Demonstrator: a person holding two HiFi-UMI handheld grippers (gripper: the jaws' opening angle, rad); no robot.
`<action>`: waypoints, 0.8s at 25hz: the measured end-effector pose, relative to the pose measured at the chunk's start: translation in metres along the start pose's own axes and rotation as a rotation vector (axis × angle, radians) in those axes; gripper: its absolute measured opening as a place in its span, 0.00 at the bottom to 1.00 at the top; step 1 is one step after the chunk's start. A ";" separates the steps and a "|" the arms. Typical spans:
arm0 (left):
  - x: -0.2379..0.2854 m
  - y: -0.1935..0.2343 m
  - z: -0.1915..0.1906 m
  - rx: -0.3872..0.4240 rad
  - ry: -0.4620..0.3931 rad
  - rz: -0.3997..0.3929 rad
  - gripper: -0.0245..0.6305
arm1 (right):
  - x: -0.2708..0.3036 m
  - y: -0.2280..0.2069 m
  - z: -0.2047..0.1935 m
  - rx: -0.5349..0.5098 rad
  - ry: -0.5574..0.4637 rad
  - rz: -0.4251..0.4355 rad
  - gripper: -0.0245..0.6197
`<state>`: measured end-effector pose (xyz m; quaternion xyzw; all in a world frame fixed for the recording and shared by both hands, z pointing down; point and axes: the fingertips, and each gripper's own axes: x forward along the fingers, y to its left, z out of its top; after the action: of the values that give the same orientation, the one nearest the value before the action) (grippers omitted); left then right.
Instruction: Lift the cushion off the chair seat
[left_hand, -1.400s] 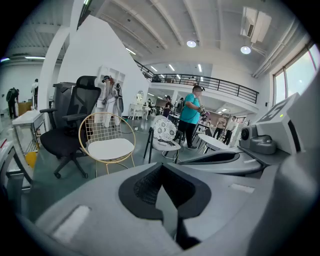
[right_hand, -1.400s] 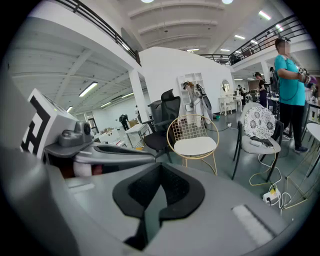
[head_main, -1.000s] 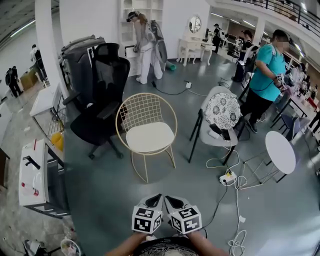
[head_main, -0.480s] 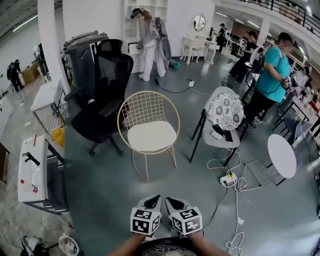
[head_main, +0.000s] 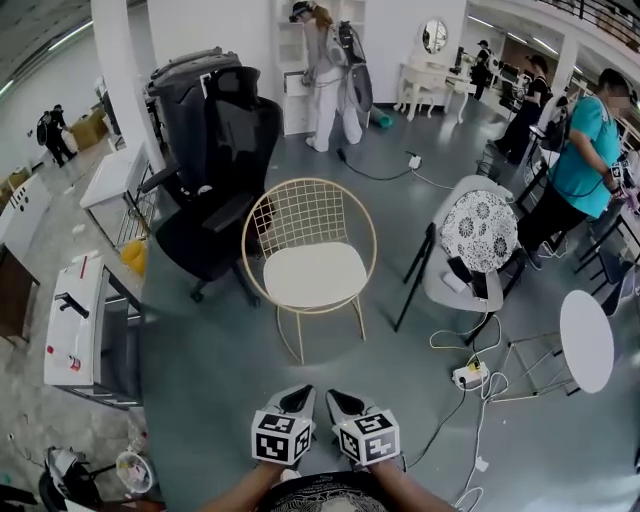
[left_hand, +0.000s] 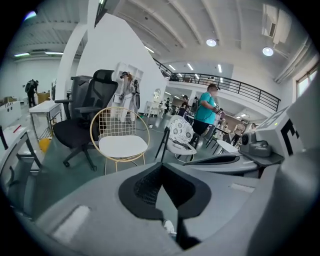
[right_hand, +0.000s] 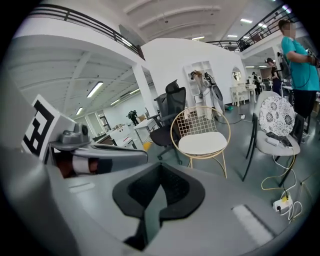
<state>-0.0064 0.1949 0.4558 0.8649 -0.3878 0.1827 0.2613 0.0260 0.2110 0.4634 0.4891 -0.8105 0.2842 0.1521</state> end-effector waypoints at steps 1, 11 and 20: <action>0.006 0.002 0.004 -0.008 0.002 0.019 0.02 | 0.004 -0.007 0.005 0.003 0.001 0.016 0.04; 0.061 -0.015 0.030 -0.054 0.036 0.126 0.02 | 0.014 -0.070 0.034 0.050 0.014 0.145 0.04; 0.080 -0.024 0.043 -0.068 0.044 0.228 0.02 | 0.020 -0.107 0.041 0.023 0.042 0.229 0.04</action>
<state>0.0671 0.1375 0.4557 0.8014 -0.4840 0.2168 0.2766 0.1121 0.1338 0.4748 0.3890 -0.8543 0.3192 0.1302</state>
